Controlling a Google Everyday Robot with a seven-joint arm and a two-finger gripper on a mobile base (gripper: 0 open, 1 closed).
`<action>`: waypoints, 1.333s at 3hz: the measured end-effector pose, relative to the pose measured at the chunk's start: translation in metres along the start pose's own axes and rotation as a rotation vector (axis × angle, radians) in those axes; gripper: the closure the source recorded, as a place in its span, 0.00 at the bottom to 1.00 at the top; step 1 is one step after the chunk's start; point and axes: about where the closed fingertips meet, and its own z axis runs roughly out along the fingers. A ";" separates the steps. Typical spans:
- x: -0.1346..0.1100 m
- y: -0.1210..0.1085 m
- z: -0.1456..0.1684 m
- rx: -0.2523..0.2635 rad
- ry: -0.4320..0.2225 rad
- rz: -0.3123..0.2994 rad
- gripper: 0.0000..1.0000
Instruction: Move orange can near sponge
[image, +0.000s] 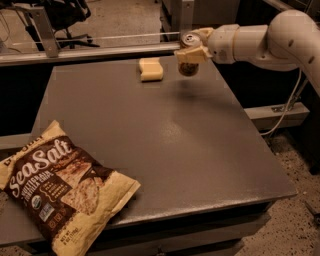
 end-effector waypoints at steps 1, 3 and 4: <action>0.002 -0.035 0.027 0.019 0.003 -0.013 1.00; 0.003 -0.045 0.061 -0.041 -0.004 0.018 0.81; 0.003 -0.037 0.075 -0.090 -0.004 0.033 0.58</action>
Offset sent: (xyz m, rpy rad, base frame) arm 0.0938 0.0055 -0.0024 0.0026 0.0079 -0.0111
